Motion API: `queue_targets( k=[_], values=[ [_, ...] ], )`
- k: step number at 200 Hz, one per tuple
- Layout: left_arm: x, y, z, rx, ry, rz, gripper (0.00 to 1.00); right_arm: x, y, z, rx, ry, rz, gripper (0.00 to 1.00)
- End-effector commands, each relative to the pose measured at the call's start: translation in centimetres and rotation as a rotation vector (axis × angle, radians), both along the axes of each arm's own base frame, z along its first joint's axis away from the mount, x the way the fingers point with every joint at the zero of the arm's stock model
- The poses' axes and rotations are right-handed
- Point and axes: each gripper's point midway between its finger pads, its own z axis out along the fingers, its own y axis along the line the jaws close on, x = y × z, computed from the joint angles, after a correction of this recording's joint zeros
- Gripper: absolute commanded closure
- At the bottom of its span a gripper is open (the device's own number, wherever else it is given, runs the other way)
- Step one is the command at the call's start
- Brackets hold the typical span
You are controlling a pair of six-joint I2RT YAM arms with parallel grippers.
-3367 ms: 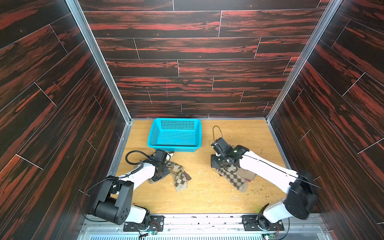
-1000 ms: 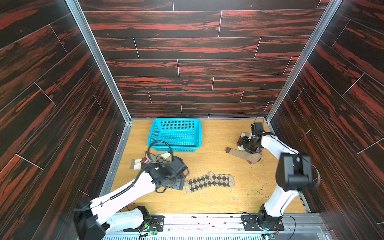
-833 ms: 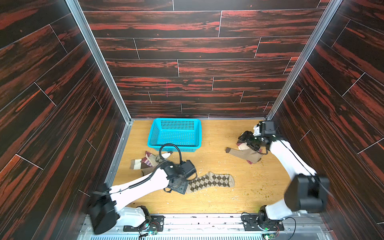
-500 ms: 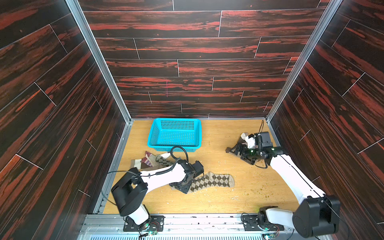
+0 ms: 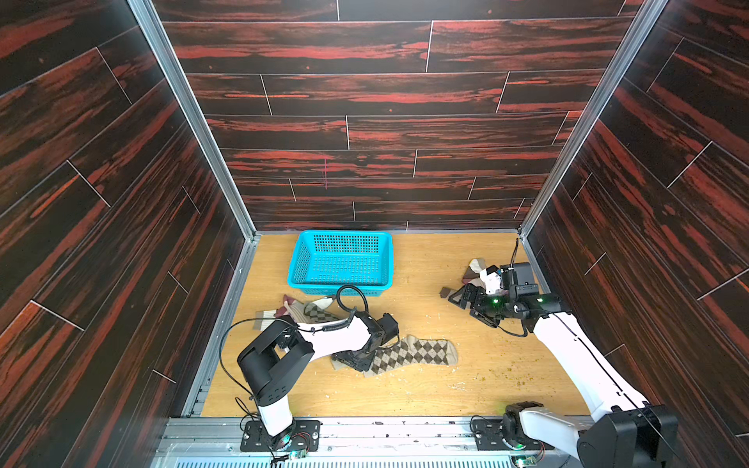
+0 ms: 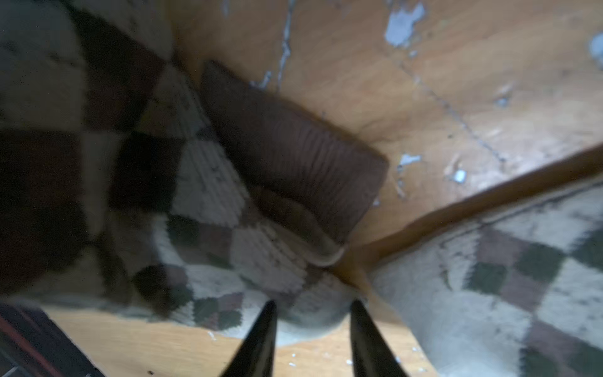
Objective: Place the socks together as a pair
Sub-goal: Pick up the sock.
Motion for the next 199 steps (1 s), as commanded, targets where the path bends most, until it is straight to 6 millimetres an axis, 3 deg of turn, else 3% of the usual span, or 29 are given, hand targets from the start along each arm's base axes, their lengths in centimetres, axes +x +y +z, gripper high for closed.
queue_targets(
  k=[1,12,27,61,131,170,199],
  values=[
    [-0.2,0.9,-1.8,0.016,0.021,0.018,0.75,-0.7,0.3,0.2,0.009,0.008,0.017,0.07],
    [-0.2,0.9,-1.6,0.009,0.024,0.025,0.84,-0.7,0.4,0.3,0.009,0.008,0.019,0.07],
    [-0.1,0.7,-0.2,-0.004,0.010,0.033,0.90,-0.7,0.4,0.4,0.009,0.007,0.021,0.08],
    [0.6,0.1,5.9,-0.144,-0.063,0.096,0.93,-0.9,0.4,0.2,0.007,0.013,0.023,0.08],
    [4.2,-1.9,23.4,-0.516,-0.353,0.169,0.94,-0.8,0.5,0.0,0.007,0.020,0.019,0.08],
    [6.4,-6.8,29.9,-0.769,-0.397,0.158,0.94,-0.4,-0.1,-0.1,-0.028,0.026,-0.004,0.08],
    [8.4,-10.9,33.5,-0.945,-0.408,0.171,0.94,0.0,-0.9,0.4,-0.073,0.014,-0.036,0.08]
  ],
)
